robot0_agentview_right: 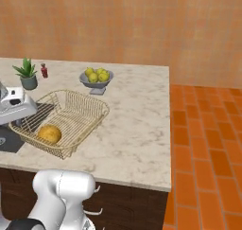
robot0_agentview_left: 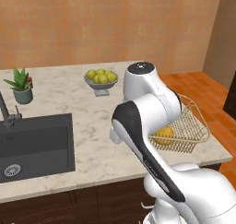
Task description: Open the cabinet, pick up the bread from the cabinet and place it in the basket. Then move the basket to the dining counter.
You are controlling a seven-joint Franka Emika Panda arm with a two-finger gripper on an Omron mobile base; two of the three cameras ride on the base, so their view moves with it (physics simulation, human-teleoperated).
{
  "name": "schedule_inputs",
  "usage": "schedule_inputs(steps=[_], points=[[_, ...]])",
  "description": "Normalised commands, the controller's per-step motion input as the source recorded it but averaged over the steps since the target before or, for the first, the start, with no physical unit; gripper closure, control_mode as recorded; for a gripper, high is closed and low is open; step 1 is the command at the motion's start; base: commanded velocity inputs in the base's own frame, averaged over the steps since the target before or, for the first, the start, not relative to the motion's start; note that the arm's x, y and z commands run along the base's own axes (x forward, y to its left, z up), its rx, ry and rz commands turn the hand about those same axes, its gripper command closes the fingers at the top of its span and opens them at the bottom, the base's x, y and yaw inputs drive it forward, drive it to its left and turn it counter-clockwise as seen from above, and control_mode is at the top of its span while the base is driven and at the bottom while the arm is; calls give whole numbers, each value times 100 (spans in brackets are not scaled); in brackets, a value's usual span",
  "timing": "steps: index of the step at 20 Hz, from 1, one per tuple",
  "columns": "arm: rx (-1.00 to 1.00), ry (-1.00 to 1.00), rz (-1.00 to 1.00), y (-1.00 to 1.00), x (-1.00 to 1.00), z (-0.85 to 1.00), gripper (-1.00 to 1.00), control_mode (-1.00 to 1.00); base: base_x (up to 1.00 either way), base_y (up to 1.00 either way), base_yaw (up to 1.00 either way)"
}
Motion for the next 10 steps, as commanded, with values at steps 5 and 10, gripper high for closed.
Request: schedule_inputs(steps=[5, 10], points=[[-3, 3, -5, -1, 100, -33, 100, -100, 0, 0, 0], [-17, 10, -19, -10, 94, -78, 100, -100, 0, 0, 0]])
